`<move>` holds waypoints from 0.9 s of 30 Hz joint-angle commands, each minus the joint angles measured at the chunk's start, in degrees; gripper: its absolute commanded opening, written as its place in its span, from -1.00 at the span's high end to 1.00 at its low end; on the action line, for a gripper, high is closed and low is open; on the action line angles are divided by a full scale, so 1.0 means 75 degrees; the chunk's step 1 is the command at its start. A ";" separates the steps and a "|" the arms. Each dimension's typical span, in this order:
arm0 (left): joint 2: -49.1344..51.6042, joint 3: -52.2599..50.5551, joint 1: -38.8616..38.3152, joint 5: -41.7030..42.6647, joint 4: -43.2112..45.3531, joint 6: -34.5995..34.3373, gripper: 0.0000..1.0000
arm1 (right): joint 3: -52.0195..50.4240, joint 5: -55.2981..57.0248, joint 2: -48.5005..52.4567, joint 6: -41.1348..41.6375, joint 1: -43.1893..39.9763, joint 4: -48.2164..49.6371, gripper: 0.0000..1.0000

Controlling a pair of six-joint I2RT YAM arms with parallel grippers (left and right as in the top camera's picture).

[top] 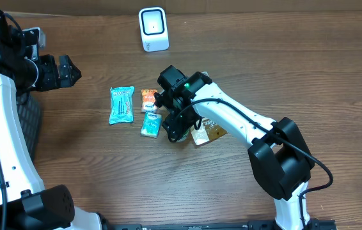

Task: Scan the item barcode
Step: 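Adjust the grip on the jar and lift it with the right gripper, then carry the jar with the right gripper toward the white scanner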

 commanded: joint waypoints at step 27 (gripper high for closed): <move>-0.0029 0.0096 -0.0015 0.0087 0.0009 0.0146 -0.99 | 0.1920 -0.8973 -0.1623 -0.2157 -0.3617 -0.0898 0.50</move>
